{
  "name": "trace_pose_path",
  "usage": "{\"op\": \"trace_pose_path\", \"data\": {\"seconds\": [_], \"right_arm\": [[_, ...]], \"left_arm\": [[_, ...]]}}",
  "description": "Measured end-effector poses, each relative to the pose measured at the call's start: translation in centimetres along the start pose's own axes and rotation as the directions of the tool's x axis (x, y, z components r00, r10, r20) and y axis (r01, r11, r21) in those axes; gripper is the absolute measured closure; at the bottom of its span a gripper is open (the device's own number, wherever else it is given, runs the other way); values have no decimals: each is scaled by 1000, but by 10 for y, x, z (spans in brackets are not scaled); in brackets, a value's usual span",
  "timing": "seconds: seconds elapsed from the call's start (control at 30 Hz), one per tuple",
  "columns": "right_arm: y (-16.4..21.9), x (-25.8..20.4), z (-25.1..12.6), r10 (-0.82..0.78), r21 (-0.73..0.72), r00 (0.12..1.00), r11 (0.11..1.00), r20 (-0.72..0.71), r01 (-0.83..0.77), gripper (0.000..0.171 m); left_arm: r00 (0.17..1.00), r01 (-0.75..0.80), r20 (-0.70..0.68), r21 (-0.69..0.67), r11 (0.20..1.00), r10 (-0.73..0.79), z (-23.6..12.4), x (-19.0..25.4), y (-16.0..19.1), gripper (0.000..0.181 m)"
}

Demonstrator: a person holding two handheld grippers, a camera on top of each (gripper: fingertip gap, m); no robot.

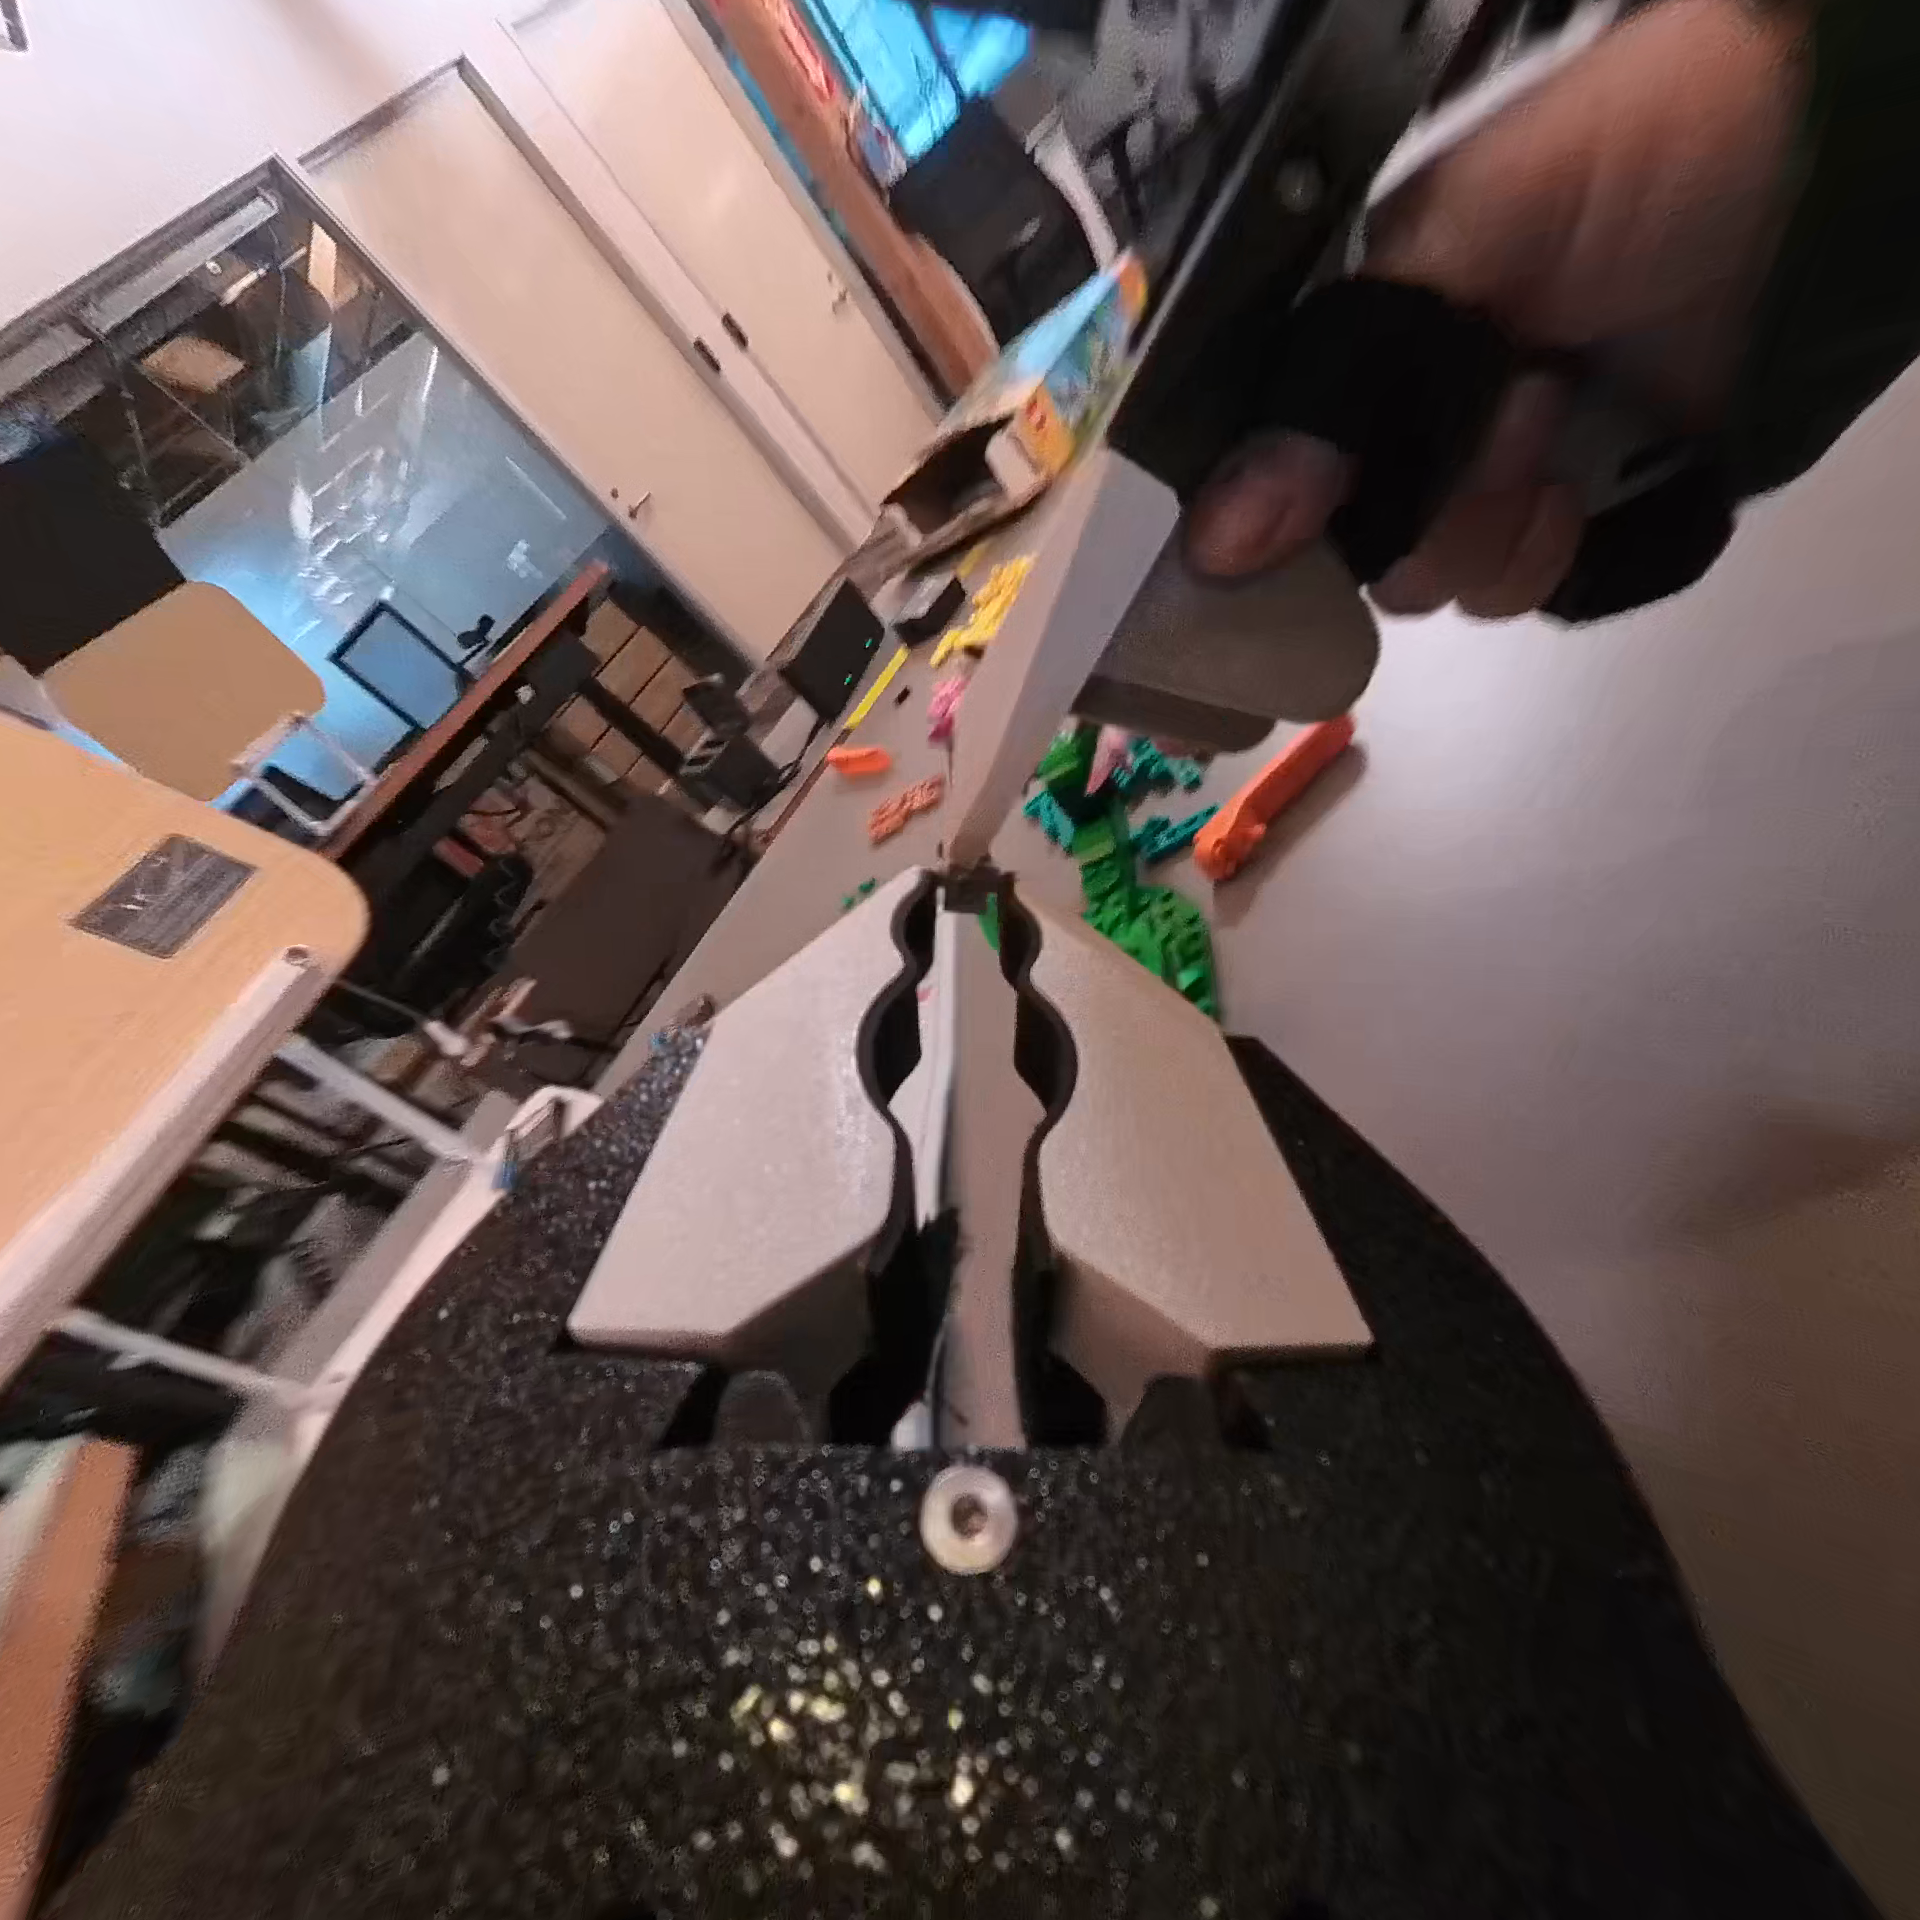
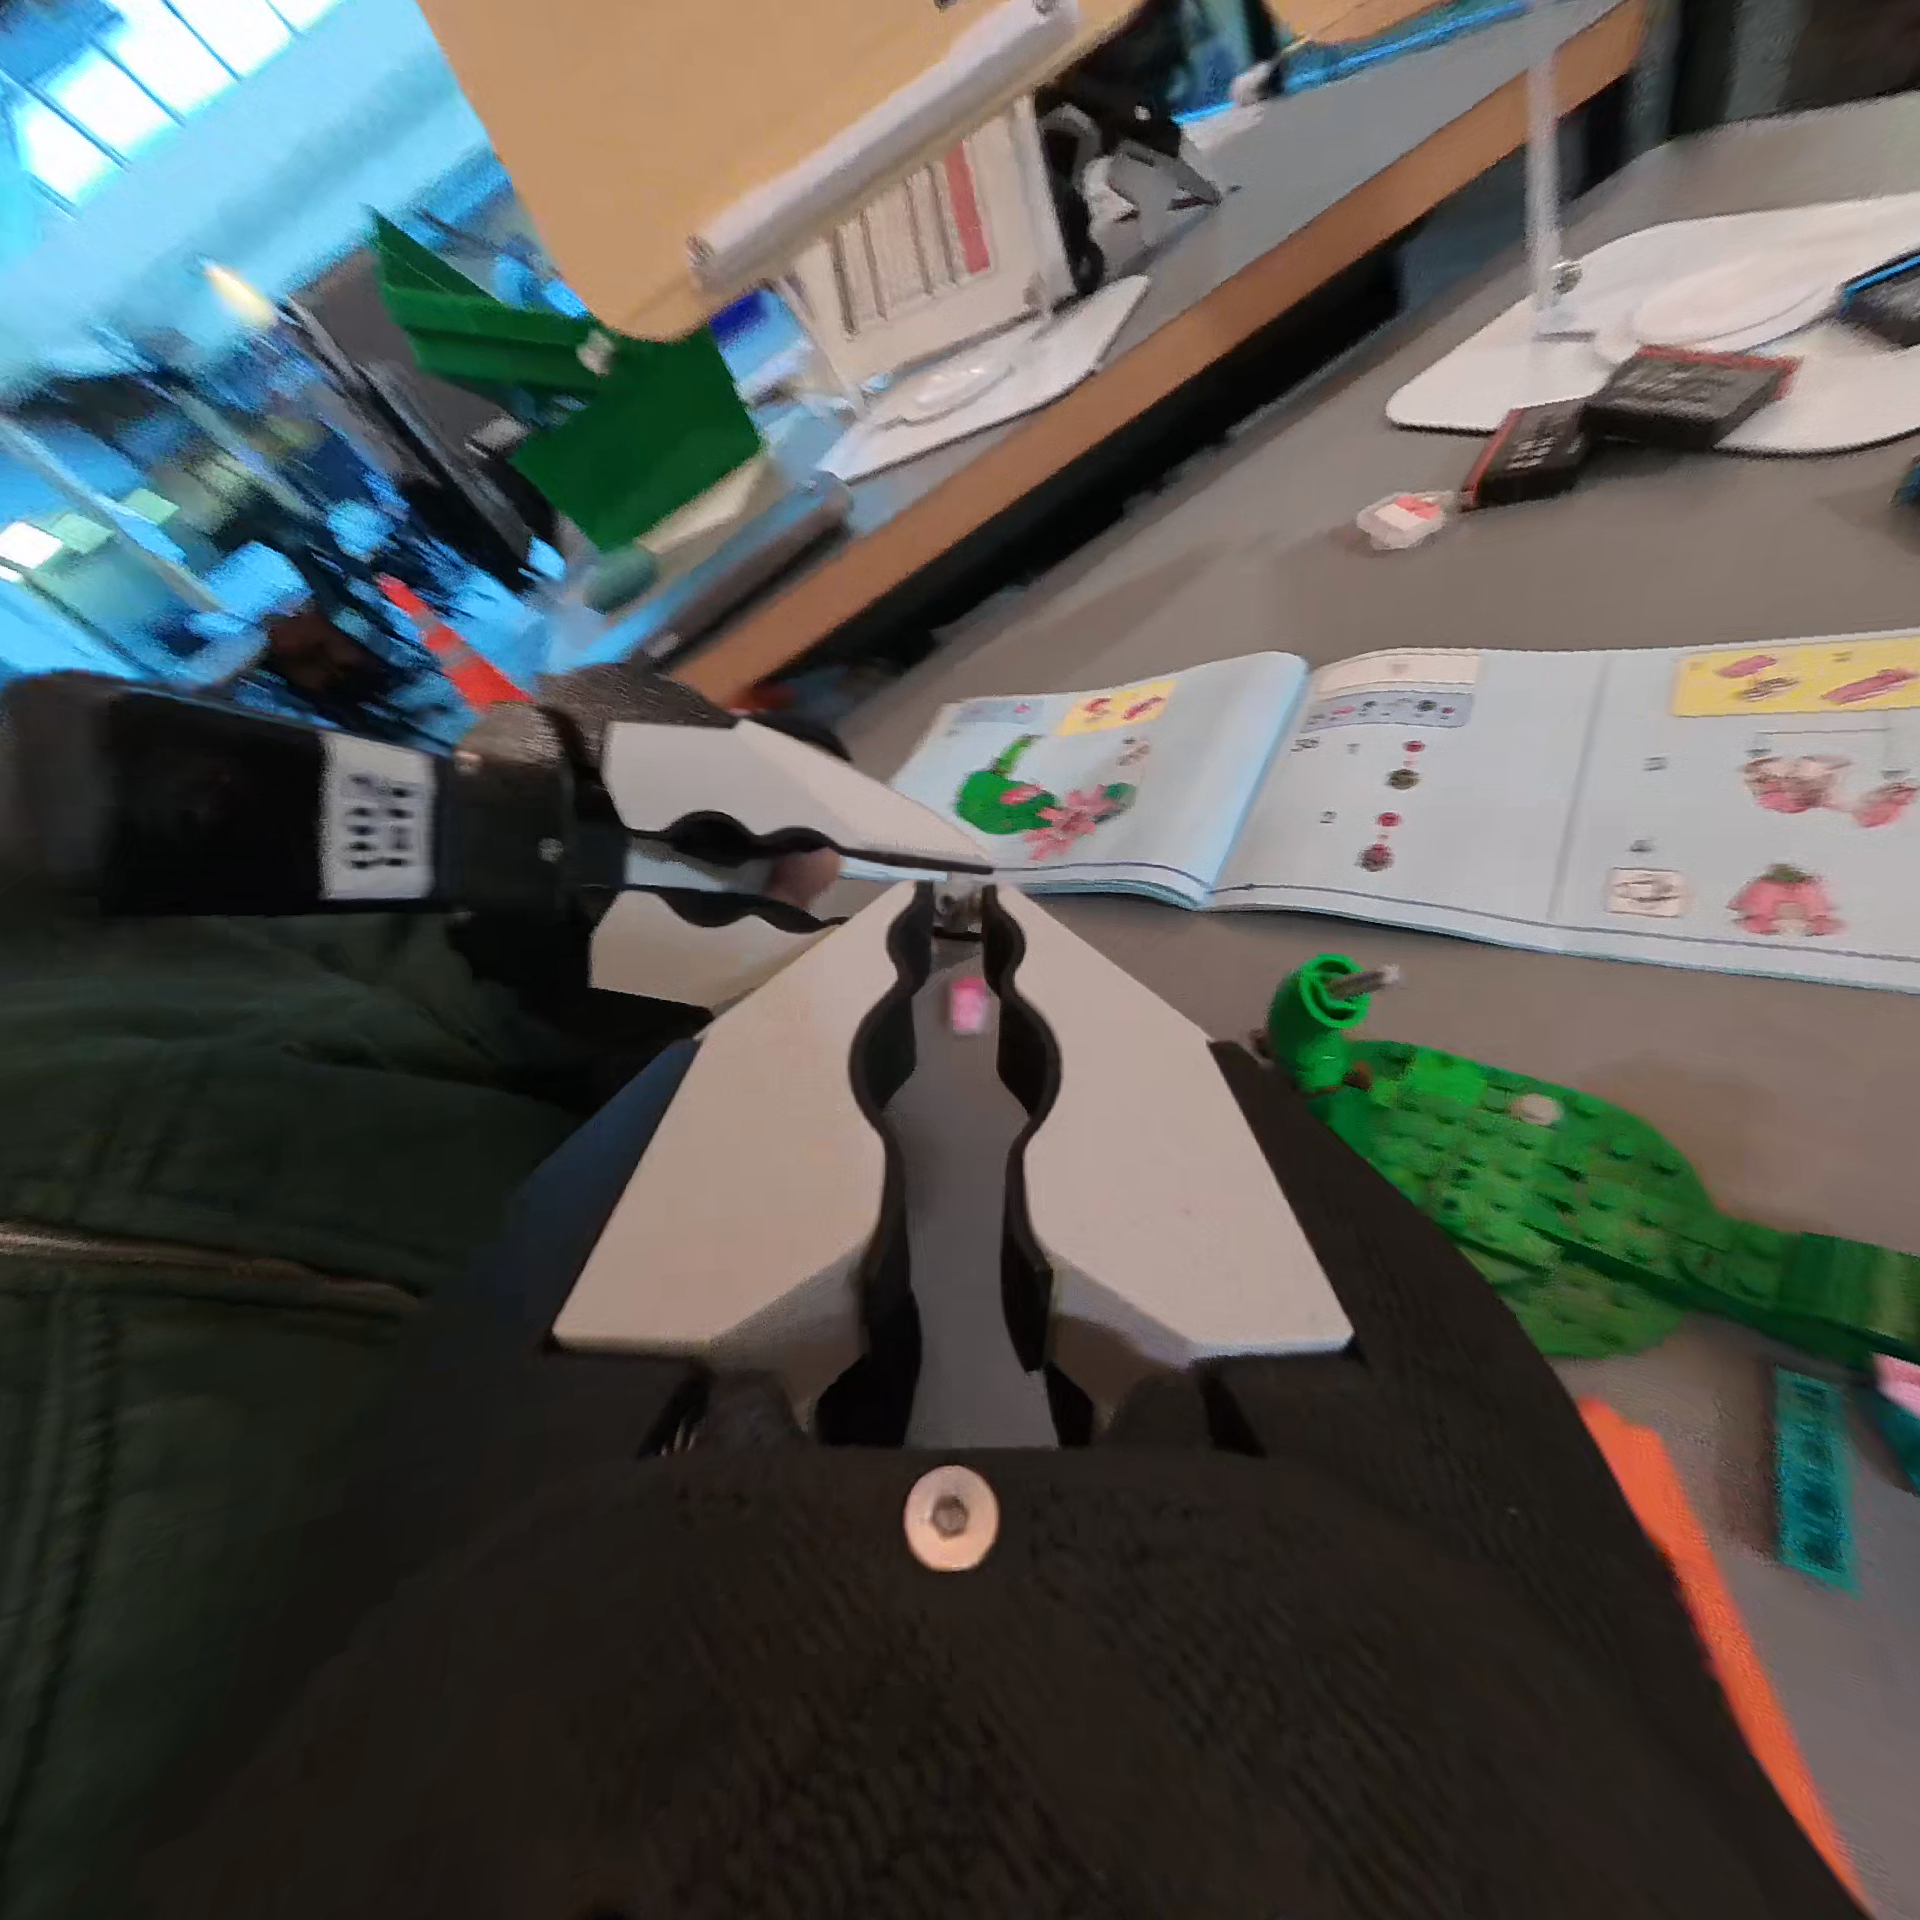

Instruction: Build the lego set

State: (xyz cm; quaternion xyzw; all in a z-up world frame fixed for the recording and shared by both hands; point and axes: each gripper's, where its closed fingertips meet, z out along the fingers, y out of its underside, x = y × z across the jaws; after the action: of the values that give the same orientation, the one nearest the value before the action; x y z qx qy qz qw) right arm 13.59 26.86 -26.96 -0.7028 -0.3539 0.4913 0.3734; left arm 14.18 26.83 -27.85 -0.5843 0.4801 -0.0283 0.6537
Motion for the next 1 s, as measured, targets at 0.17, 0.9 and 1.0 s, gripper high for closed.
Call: {"op": "trace_pose_path", "data": {"seconds": [0.17,0.9,1.0], "right_arm": [[-10,-20,-10,268,46,916,955,300,-294,164],[-14,-35,-17,384,2,789,898,480,-439,163],[-12,-30,-18,313,25,855,935,413,-355,156]], "left_arm": [[961,253,-157,162,954,-228,-15,2,-22,172],[981,175,-124,260,950,-147,-32,3,-32,173],[985,170,-73,253,952,-156,-28,0,-25,173]]}}
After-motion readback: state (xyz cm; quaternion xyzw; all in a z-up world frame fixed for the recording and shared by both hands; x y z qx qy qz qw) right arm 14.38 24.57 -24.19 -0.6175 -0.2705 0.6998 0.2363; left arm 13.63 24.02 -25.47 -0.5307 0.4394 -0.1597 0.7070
